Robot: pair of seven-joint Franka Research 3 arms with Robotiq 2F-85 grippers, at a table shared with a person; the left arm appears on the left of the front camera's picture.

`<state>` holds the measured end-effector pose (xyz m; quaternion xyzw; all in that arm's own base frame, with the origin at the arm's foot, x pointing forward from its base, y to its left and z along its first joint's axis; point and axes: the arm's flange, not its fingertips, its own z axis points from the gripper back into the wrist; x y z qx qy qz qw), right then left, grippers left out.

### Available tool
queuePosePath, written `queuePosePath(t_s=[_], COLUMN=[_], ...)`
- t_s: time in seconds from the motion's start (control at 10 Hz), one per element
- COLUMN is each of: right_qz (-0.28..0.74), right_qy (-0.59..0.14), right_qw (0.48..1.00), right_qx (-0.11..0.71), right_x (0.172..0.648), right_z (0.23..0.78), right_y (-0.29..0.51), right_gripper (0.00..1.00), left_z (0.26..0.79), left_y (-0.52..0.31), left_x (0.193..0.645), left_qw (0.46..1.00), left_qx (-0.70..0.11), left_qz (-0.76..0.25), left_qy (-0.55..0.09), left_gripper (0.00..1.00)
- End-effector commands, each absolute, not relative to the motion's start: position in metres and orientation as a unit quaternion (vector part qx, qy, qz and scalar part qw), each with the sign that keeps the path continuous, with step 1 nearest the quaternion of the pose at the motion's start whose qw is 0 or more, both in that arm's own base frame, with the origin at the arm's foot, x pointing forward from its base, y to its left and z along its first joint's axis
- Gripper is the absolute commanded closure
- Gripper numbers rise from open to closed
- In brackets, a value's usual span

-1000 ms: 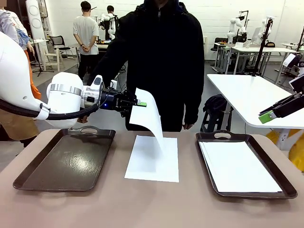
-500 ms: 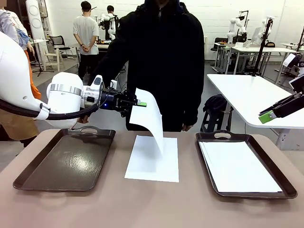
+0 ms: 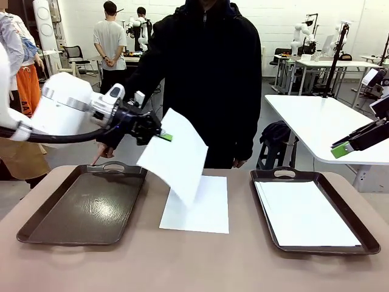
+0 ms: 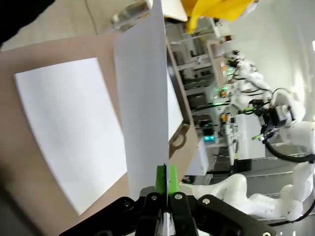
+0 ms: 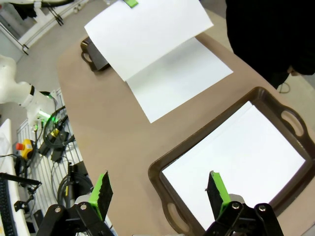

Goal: Sort the A4 documents.
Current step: Place the A4 Paper in the designated Handle tray.

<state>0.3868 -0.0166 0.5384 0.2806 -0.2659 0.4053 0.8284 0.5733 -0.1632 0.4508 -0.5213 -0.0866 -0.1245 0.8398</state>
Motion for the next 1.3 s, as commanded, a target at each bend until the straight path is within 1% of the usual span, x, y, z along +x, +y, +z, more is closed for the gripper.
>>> queuePosePath(t_s=[0.0, 0.3, 0.5, 0.8, 1.2], right_qz=[0.406, 0.406, 0.406, 0.406, 0.406], right_qy=[-0.266, -0.266, -0.266, -0.266, -0.266], right_qw=[0.827, 0.827, 0.827, 0.827, 0.827], right_qx=[0.283, 0.283, 0.283, 0.283, 0.283], right_x=[0.387, 0.387, 0.387, 0.387, 0.387], right_z=[0.537, 0.537, 0.537, 0.537, 0.537], right_y=[-0.016, -0.016, -0.016, -0.016, -0.016], right_gripper=[0.0, 0.0, 0.0, 0.0, 0.0], left_z=[0.456, 0.444, 0.43, 0.419, 0.392], left_y=[-0.131, -0.085, -0.065, -0.037, -0.016], left_x=[0.561, 0.556, 0.57, 0.565, 0.579], left_qw=[0.867, 0.903, 0.907, 0.915, 0.946], left_qx=[-0.478, -0.42, -0.416, -0.401, -0.324], left_qz=[-0.102, -0.081, -0.072, -0.037, -0.019], left_qy=[-0.095, -0.047, -0.018, -0.018, -0.003], left_gripper=[0.99, 0.99, 0.99, 0.99, 0.99])
